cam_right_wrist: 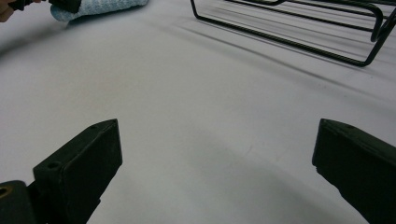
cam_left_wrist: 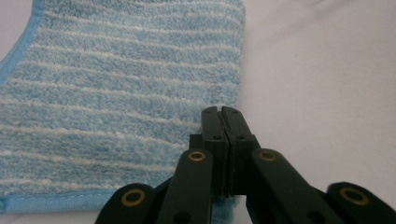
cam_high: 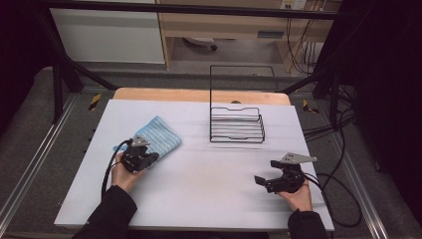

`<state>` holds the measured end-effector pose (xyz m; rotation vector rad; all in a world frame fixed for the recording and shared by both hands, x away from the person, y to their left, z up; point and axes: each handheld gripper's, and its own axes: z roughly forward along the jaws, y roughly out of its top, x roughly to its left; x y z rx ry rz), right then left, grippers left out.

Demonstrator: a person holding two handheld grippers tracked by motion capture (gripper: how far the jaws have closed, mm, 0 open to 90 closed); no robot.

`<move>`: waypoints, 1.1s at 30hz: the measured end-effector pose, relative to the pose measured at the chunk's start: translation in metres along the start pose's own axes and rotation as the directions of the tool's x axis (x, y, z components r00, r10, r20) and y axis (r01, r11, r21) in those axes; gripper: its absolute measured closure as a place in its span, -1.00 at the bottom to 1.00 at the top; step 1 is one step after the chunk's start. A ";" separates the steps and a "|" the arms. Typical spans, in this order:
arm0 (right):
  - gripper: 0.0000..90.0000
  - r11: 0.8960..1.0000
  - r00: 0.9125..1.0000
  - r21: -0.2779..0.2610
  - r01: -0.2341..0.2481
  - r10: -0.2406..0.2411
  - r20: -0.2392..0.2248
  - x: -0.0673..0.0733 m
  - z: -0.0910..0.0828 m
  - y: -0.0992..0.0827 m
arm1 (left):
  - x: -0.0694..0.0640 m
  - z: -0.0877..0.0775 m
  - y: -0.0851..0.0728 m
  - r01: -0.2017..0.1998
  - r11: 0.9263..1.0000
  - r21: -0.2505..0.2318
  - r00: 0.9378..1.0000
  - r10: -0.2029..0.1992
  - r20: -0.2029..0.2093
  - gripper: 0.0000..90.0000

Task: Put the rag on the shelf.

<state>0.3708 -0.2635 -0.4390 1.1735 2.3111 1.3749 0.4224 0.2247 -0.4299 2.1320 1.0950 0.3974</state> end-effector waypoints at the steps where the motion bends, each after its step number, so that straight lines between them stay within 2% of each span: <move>1: -0.95 1.000 1.000 0.000 0.000 0.000 0.000 0.000 0.000 0.000 | 0.000 0.000 0.000 0.000 1.000 0.000 1.000 0.000 0.000 0.98; 7: -0.95 1.000 1.000 -0.003 0.004 -0.004 -0.001 0.000 -0.001 0.000 | -0.006 -0.004 -0.001 0.008 1.000 -0.009 0.999 -0.008 0.033 0.98; 13: -0.95 1.000 1.000 -0.001 0.003 -0.003 -0.001 0.001 0.000 0.000 | -0.017 -0.004 -0.002 0.004 1.000 -0.006 0.998 -0.004 0.060 0.98; 15: -0.95 1.000 1.000 0.001 0.006 -0.006 -0.002 0.001 0.000 0.000 | -0.021 -0.005 -0.002 0.000 1.000 -0.003 0.997 0.000 0.075 0.98; 16: -0.95 1.000 1.000 0.003 0.004 -0.004 -0.003 0.001 0.000 0.000 | -0.025 -0.004 -0.002 0.005 1.000 -0.004 0.995 -0.005 0.095 0.98; 27: -0.95 1.000 1.000 0.006 0.004 -0.004 -0.004 0.001 0.001 0.000 | -0.046 -0.001 -0.003 0.000 1.000 0.003 0.991 0.000 0.134 0.98; 33: -0.95 1.000 1.000 0.007 0.012 -0.012 -0.004 0.001 0.001 0.000 | -0.057 -0.001 -0.003 -0.002 1.000 0.004 0.986 0.001 0.167 0.98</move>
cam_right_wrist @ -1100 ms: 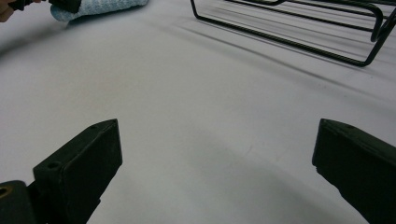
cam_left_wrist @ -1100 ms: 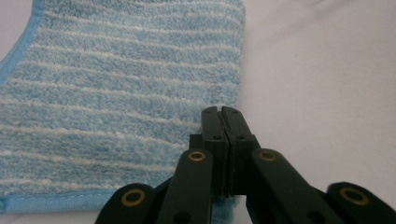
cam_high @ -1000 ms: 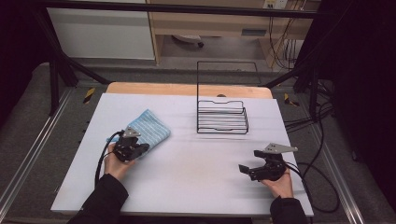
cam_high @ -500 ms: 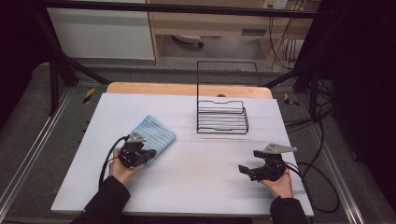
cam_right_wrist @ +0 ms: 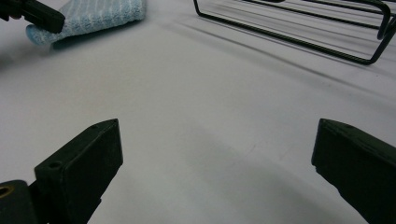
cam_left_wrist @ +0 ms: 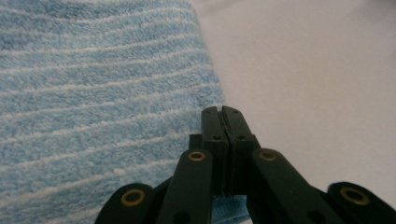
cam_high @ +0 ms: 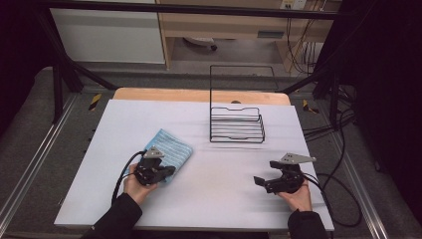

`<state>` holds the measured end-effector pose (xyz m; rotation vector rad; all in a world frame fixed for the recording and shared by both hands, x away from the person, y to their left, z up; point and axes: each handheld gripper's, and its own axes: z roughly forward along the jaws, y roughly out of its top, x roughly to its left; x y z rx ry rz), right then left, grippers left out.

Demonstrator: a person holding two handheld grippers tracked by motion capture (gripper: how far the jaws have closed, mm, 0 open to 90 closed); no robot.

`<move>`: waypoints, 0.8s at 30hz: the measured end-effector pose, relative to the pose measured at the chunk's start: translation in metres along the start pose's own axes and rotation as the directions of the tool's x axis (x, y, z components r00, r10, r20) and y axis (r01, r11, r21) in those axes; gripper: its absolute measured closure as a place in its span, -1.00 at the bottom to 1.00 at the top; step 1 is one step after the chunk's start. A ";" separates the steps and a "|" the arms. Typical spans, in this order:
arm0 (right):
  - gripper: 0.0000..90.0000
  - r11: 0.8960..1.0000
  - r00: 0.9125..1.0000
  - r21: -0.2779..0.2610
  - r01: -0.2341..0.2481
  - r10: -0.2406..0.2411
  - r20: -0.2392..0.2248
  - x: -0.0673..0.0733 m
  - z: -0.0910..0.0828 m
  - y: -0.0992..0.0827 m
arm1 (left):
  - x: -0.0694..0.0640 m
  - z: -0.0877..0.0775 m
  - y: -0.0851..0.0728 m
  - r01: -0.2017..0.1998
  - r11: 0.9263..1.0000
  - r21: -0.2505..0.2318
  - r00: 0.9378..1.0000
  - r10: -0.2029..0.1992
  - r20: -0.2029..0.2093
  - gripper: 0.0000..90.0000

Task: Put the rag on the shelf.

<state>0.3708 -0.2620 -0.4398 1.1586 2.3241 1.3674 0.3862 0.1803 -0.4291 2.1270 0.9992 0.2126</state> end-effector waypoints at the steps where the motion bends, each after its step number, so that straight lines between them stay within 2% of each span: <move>1: -0.95 1.000 1.000 0.001 0.000 0.000 0.000 0.000 0.000 0.000 | -0.002 0.001 0.000 0.000 1.000 -0.001 1.000 0.000 0.001 0.98; 10: -0.95 1.000 1.000 0.003 0.000 0.000 0.000 0.000 0.000 0.000 | -0.021 0.007 -0.001 -0.006 1.000 0.013 1.000 0.005 0.025 0.97; 24: -0.94 1.000 1.000 0.004 0.000 0.000 0.002 0.000 0.001 0.000 | -0.054 0.017 0.004 -0.020 1.000 0.004 0.998 0.020 0.067 0.98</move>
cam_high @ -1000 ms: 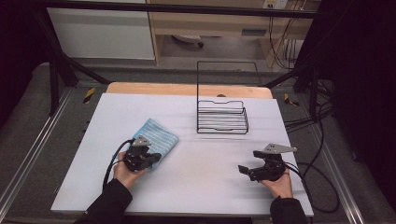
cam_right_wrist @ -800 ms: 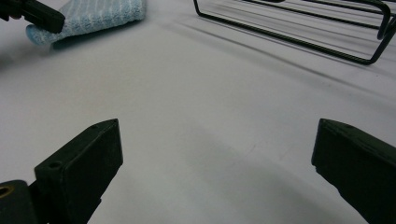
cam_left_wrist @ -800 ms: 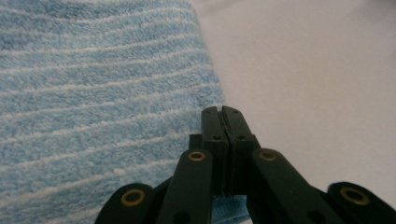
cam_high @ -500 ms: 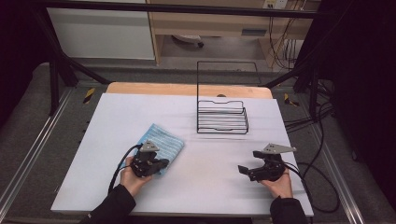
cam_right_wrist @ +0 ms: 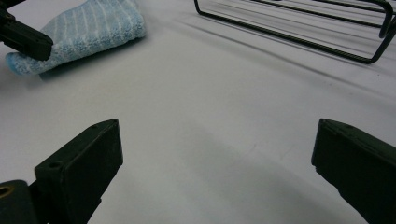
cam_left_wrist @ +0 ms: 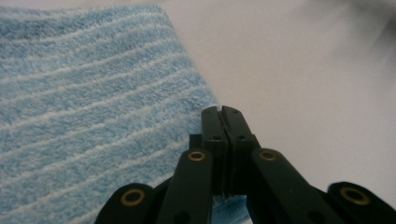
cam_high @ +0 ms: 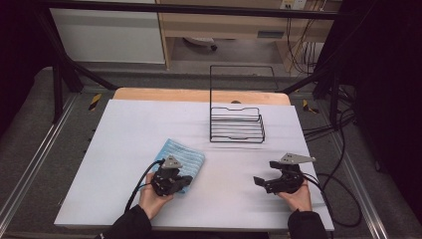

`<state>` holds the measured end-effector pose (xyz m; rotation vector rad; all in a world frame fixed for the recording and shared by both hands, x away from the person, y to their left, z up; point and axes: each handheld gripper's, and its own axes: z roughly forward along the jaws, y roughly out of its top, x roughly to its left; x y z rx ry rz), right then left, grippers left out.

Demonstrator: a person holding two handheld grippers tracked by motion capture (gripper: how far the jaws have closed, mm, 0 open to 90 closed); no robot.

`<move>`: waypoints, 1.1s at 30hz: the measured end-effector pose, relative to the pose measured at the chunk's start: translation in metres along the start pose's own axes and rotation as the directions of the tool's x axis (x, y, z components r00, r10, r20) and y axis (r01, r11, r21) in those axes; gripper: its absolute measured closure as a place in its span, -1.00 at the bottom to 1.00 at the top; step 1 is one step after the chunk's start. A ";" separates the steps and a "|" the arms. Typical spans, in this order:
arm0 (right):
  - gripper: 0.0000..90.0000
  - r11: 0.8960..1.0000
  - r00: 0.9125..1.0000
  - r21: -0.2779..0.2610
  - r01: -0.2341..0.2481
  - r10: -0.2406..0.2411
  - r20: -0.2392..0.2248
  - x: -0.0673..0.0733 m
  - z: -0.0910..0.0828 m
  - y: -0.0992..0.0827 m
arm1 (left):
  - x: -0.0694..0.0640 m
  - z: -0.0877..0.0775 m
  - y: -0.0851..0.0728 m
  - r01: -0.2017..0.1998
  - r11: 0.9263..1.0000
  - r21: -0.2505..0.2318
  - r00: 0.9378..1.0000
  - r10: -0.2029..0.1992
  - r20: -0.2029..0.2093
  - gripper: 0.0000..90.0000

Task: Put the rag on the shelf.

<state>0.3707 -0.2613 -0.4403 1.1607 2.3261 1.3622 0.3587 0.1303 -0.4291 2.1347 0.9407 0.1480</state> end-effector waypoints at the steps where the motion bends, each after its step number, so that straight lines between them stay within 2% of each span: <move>1: -0.94 1.000 1.000 0.000 0.000 0.000 0.000 0.000 0.000 0.000 | -0.005 0.002 0.001 -0.002 1.000 -0.003 1.000 0.002 0.005 0.98; 3: -0.94 1.000 1.000 0.000 0.001 -0.001 0.000 0.000 0.000 0.000 | -0.008 0.003 0.002 -0.006 1.000 -0.004 1.000 0.006 0.008 0.98; 11: -0.94 1.000 1.000 0.003 -0.002 0.002 -0.002 0.000 0.000 0.000 | -0.034 0.016 0.005 -0.027 1.000 -0.010 0.999 0.027 0.044 0.97; 14: -0.94 1.000 1.000 0.004 -0.001 0.001 -0.002 0.000 0.001 0.000 | -0.037 0.020 0.005 -0.038 0.999 -0.006 0.998 0.039 0.054 0.96; 18: -0.94 1.000 1.000 0.010 0.002 -0.002 -0.001 0.002 0.002 0.000 | -0.039 0.025 0.002 -0.058 0.998 0.009 0.997 0.058 0.052 0.84; 22: -0.93 1.000 1.000 0.018 0.005 -0.005 -0.003 0.004 0.004 0.001 | -0.035 0.020 0.004 -0.076 0.997 -0.001 0.995 0.076 0.063 0.49; 23: -0.93 1.000 1.000 0.020 0.002 -0.002 -0.002 0.006 0.004 0.001 | -0.033 0.014 0.005 -0.095 0.995 -0.020 0.994 0.095 0.051 0.41; 26: -0.92 1.000 1.000 0.018 0.012 -0.012 -0.002 0.009 0.006 0.002 | -0.027 0.006 0.007 -0.099 0.994 -0.036 0.994 0.100 0.045 0.19; 27: -0.91 1.000 1.000 0.019 0.012 -0.012 -0.002 0.011 0.006 0.003 | -0.019 -0.002 0.009 -0.097 0.994 -0.044 0.995 0.099 0.033 0.10; 28: -0.91 1.000 1.000 0.019 0.013 -0.013 -0.003 0.012 0.007 0.004 | -0.019 -0.002 0.009 -0.097 0.994 -0.044 0.995 0.099 0.033 0.05; 29: -0.90 1.000 1.000 0.021 0.012 -0.012 -0.005 0.015 0.008 0.005 | -0.010 -0.012 0.008 -0.095 0.993 -0.067 0.995 0.096 0.022 0.01; 31: -0.89 1.000 1.000 0.026 0.015 -0.015 -0.008 0.019 0.010 0.006 | 0.000 -0.020 0.007 -0.092 0.993 -0.080 0.996 0.093 0.011 -0.12; 32: -0.88 1.000 1.000 0.025 0.015 -0.015 -0.012 0.021 0.011 0.007 | 0.000 -0.020 0.007 -0.092 0.993 -0.080 0.996 0.093 0.011 -0.16; 33: -0.87 1.000 1.000 0.028 0.013 -0.013 -0.016 0.024 0.012 0.008 | 0.009 -0.027 0.004 -0.087 0.993 -0.085 0.996 0.087 -0.004 -0.18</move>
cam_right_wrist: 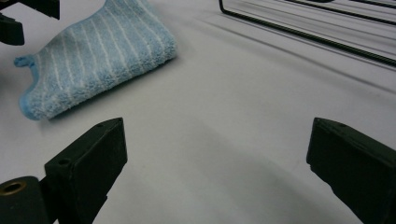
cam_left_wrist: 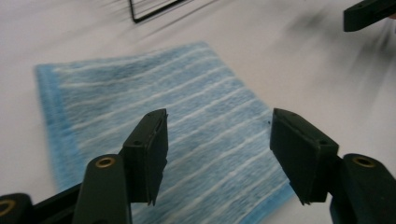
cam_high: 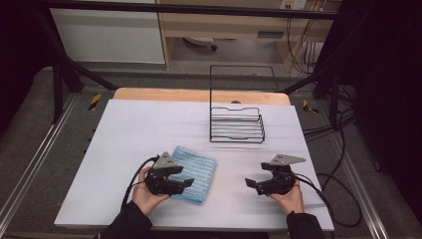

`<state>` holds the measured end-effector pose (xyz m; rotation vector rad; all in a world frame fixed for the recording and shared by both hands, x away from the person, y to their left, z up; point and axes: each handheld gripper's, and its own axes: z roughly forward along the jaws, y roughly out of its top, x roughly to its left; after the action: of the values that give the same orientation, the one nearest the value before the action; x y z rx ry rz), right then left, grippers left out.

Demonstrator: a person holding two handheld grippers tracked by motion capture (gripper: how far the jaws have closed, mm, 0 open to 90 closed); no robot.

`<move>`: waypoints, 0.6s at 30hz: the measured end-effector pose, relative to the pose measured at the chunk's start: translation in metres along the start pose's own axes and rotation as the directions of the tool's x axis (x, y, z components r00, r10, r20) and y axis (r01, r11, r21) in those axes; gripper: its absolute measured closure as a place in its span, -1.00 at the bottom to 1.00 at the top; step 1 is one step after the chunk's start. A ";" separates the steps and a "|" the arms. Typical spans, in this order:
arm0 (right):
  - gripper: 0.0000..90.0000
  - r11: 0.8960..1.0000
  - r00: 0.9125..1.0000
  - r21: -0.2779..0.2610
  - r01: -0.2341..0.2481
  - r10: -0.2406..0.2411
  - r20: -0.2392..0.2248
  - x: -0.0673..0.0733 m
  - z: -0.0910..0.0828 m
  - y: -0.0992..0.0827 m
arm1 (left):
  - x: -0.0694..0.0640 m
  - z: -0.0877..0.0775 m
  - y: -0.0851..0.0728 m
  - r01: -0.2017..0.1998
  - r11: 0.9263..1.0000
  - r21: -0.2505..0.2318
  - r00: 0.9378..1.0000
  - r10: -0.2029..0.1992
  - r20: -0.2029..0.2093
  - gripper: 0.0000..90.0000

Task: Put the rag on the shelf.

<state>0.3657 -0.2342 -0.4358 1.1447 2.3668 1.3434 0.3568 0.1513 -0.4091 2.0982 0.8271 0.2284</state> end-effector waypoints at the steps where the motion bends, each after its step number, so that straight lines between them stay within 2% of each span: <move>1: -0.87 1.000 1.000 -0.002 -0.004 0.004 0.000 0.002 0.002 0.001 | 0.004 -0.003 -0.002 0.003 1.000 0.002 1.000 -0.003 -0.009 -0.24; 3: -0.85 1.000 1.000 -0.001 -0.009 0.009 -0.004 0.008 0.004 0.004 | 0.009 -0.006 -0.004 0.007 1.000 0.001 1.000 -0.007 -0.013 -0.31; 4: -0.84 1.000 1.000 0.000 -0.007 0.007 -0.005 0.011 0.006 0.005 | 0.016 -0.012 -0.008 0.009 1.000 0.008 1.000 -0.009 -0.025 -0.34; 5: -0.84 1.000 1.000 0.000 -0.007 0.007 -0.005 0.011 0.006 0.005 | 0.016 -0.012 -0.008 0.009 1.000 0.008 1.000 -0.009 -0.025 -0.39; 8: -0.78 1.000 1.000 0.012 -0.012 0.012 -0.015 0.023 0.014 0.011 | 0.031 -0.025 -0.018 0.008 1.000 0.013 0.997 -0.007 -0.076 -0.50; 11: -0.74 1.000 1.000 0.023 -0.019 0.019 -0.018 0.029 0.019 0.013 | 0.038 -0.031 -0.023 0.019 1.000 0.013 0.996 -0.018 -0.092 -0.59; 12: -0.66 0.999 0.999 0.030 -0.021 0.022 -0.029 0.036 0.025 0.015 | 0.044 -0.036 -0.029 0.031 0.999 0.013 0.994 -0.029 -0.106 -0.62; 16: -0.58 0.999 0.999 0.049 -0.009 0.011 -0.041 0.047 0.035 0.018 | 0.053 -0.042 -0.036 0.042 0.999 0.009 0.992 -0.041 -0.121 -0.71; 18: -0.50 0.998 0.998 0.059 -0.008 0.012 -0.065 0.059 0.046 0.021 | 0.059 -0.044 -0.041 0.057 0.998 0.006 0.990 -0.056 -0.128 -0.78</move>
<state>0.3597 -0.1569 -0.4342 1.1464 2.4646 1.3429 0.3630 0.2344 -0.4206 2.0823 0.9637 0.3325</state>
